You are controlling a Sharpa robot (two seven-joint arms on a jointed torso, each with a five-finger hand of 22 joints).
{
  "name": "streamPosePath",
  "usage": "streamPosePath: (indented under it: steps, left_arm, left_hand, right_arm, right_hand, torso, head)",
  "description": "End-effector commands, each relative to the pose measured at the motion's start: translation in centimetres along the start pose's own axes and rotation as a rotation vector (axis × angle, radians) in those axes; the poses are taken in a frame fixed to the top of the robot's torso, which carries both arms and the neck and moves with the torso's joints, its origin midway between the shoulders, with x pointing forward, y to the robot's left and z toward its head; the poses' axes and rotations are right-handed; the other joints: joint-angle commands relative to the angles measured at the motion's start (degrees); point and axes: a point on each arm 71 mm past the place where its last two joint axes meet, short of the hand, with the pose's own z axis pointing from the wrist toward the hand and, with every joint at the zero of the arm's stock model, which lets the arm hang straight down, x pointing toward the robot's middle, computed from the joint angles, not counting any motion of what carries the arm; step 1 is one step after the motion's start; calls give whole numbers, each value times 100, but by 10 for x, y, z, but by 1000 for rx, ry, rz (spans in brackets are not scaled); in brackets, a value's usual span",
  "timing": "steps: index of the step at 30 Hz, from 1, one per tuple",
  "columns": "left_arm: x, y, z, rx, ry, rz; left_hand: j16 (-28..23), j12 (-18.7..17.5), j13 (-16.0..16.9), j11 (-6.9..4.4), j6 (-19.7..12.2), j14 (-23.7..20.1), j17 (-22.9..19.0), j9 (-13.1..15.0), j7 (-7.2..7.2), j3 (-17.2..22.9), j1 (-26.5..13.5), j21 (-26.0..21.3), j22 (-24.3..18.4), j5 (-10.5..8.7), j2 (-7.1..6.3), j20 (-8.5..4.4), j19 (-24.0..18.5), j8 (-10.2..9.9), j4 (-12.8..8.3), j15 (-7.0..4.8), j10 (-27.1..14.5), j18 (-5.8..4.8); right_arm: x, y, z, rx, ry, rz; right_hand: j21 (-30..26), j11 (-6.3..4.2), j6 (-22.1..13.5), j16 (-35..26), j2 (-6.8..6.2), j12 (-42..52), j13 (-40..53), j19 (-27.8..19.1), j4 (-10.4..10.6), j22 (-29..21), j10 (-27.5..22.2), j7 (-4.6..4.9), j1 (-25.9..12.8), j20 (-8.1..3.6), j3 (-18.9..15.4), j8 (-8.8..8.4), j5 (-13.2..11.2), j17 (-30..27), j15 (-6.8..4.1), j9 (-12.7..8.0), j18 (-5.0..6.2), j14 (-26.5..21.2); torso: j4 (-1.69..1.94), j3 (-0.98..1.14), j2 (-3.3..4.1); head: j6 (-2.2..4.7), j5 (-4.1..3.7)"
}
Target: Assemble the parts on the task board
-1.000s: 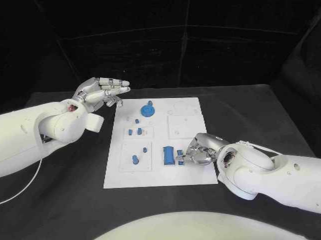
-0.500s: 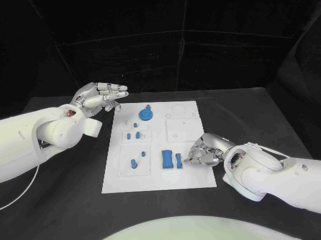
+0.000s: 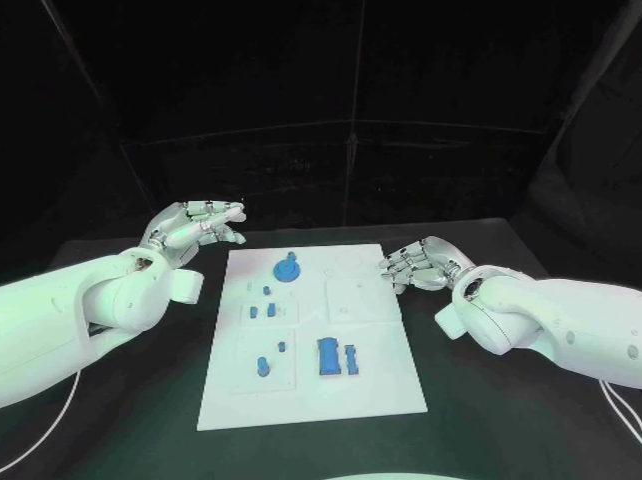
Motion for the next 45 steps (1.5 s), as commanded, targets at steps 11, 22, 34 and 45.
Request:
streamPosePath:
  steps: [11,22,34,45]
  left_arm:
    - [-14,26,22,50,-223,-61]
    - [-4,37,23,9,-200,-45]
    - [43,38,-10,14,-263,46]
    - [68,31,-32,36,-300,94]
  left_hand:
    - [-3298,-1135,-64,359,-233,-649,-1452,-60,14,-235,217,-2156,-1842,23,6,727,-1614,-525,149,659,-279,70]
    - [-3977,-1757,-426,-59,-2384,-2762,-2182,-435,-400,-825,-2985,-2530,-2639,-577,379,88,-3287,-1046,-355,289,-2532,-341]
    - [-4590,-1757,-426,-697,-3679,-4053,-2182,-435,-1021,-1071,-4908,-2530,-3014,-577,379,-306,-4297,-1046,-355,-268,-3882,-554]
    - [-4590,-1757,-426,-697,-4359,-4732,-2182,-435,-1021,-1478,-5918,-2530,-3572,-577,379,-884,-4828,-1046,-355,-268,-4596,-1010]
  right_arm:
    - [-3,19,82,-196,6,371]
    - [-3,16,90,-156,-56,324]
    - [24,37,49,-173,-186,458]
    - [37,51,17,-156,-258,520]
  right_hand:
    - [-1519,281,-67,-2802,-429,-1316,-3306,-203,-370,-975,603,98,-227,435,1576,-2,-380,-2670,399,-983,31,189]
    - [-2498,-31,-2357,-3448,-52,-1672,-3858,-1908,-638,-1866,-2028,-265,-3972,-56,1110,-359,-661,-3195,-188,-1432,-298,-2011]
    - [-3034,-490,-3692,-3448,-52,-1672,-3858,-3202,-638,-2304,-3550,-884,-6025,-662,688,-359,-1202,-3678,-188,-1869,-518,-3613]
    - [-3324,-490,-4413,-3448,-52,-1672,-3858,-3899,-638,-2540,-4371,-884,-7134,-662,464,-359,-1202,-3678,-188,-1869,-982,-4474]
  torso:
    - [-67,-3,-303]
    - [-20,57,-315]
    - [46,167,-373]
    - [46,167,-373]
  head:
    - [513,231]
    - [541,320]
    - [518,497]
    - [518,497]
